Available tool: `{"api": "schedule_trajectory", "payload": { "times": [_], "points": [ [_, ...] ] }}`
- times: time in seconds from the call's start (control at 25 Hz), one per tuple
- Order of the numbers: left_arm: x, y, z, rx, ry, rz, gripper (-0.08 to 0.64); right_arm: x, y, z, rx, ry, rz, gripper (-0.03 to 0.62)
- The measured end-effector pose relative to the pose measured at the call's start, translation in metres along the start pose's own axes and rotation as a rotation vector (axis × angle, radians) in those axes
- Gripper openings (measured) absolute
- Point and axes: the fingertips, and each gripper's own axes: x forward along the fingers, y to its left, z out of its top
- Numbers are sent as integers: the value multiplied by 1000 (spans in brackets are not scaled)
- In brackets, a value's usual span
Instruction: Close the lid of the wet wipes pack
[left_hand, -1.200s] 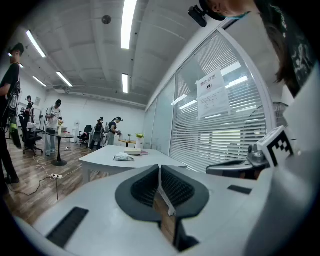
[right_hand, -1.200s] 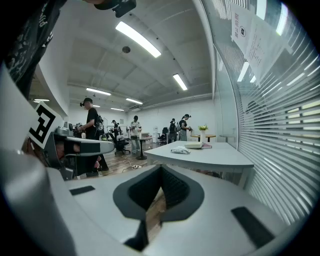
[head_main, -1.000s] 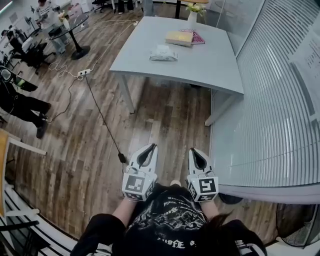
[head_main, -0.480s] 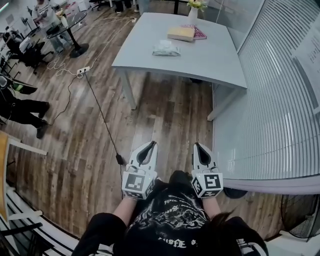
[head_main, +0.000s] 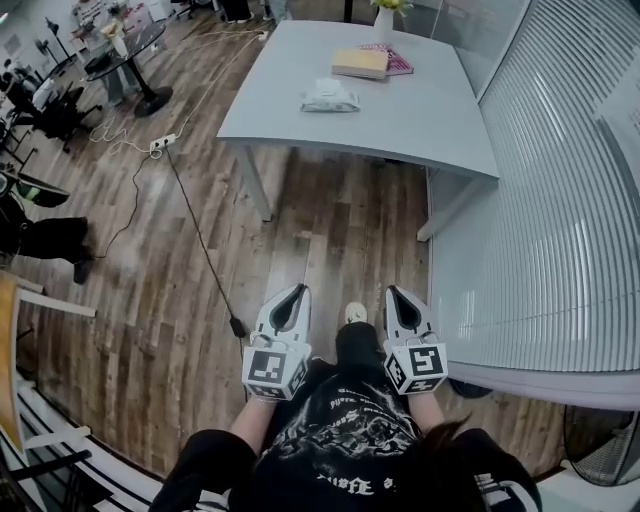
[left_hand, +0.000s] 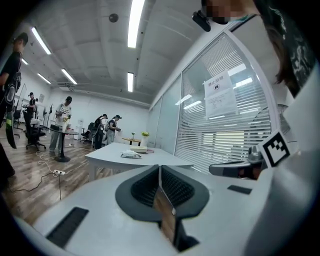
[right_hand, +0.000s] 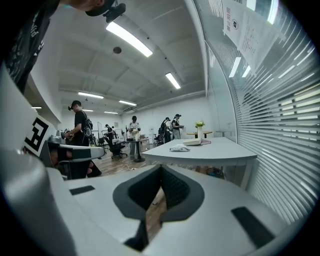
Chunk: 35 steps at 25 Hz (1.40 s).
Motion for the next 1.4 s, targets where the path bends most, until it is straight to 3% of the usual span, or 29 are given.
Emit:
{"api": "schedule_trajectory", "payload": {
  "times": [0.48,0.84,1.12,1.4],
  "points": [
    [117,18,31,13,-26,81,18,115,-74,42,-52,-13,128,-2],
    [206,19,34,-70,-44,143,18,174,-142,67,-44,-50,201,-2],
    [234,27,35,-65,-26,158,18,199,-160,68,-35,-32,209,-2],
    [268,61,31,-44,-3,148,18,228,-163,60,-50,-7,202,-2]
  ]
}}
